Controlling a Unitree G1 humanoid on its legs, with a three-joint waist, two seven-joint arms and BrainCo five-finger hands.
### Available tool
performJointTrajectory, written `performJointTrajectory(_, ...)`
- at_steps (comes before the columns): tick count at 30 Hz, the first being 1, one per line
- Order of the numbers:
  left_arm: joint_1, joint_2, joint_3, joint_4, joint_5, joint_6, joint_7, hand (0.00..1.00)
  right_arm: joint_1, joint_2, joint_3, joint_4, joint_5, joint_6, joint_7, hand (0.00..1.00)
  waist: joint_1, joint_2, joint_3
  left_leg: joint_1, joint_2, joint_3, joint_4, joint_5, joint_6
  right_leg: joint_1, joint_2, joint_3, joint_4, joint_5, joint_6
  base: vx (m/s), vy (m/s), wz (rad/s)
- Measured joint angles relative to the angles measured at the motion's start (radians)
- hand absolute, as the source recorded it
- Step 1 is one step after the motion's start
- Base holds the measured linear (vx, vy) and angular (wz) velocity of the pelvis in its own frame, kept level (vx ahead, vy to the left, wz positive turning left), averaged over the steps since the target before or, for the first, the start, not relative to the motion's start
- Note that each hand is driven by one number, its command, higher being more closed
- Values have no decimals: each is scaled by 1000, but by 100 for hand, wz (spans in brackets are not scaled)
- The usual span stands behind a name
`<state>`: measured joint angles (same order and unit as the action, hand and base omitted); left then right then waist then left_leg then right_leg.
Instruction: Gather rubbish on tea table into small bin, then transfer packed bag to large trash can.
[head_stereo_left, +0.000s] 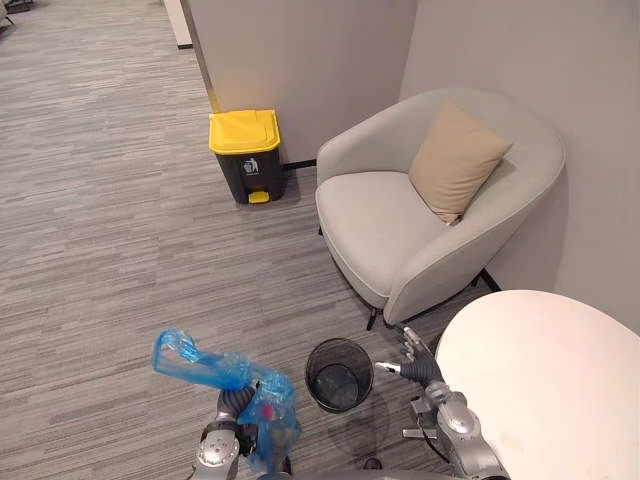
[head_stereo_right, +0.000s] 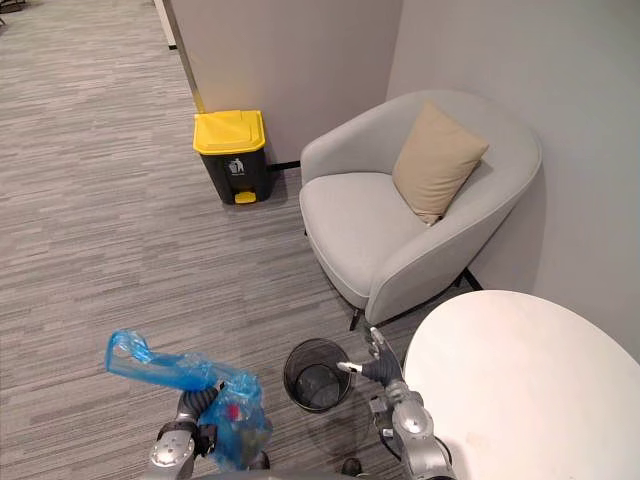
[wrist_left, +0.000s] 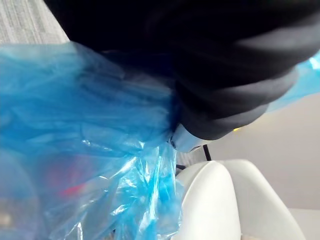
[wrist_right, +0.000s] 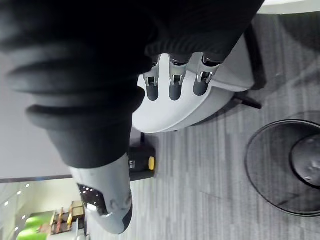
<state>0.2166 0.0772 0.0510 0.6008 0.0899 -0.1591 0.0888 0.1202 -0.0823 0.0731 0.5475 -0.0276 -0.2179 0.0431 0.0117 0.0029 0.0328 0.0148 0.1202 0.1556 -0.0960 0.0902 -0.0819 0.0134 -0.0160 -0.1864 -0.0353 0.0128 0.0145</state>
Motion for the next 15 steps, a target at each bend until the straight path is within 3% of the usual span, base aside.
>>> performJointTrajectory(15, 43, -36, -3, 40, 0, 1, -22, 100, 14, -1, 5, 69, -22, 15, -17, 0, 3, 14, 8, 14, 1, 53, 0, -8, -2, -31, -4, 55, 35, -11, 15, 2, 5, -10)
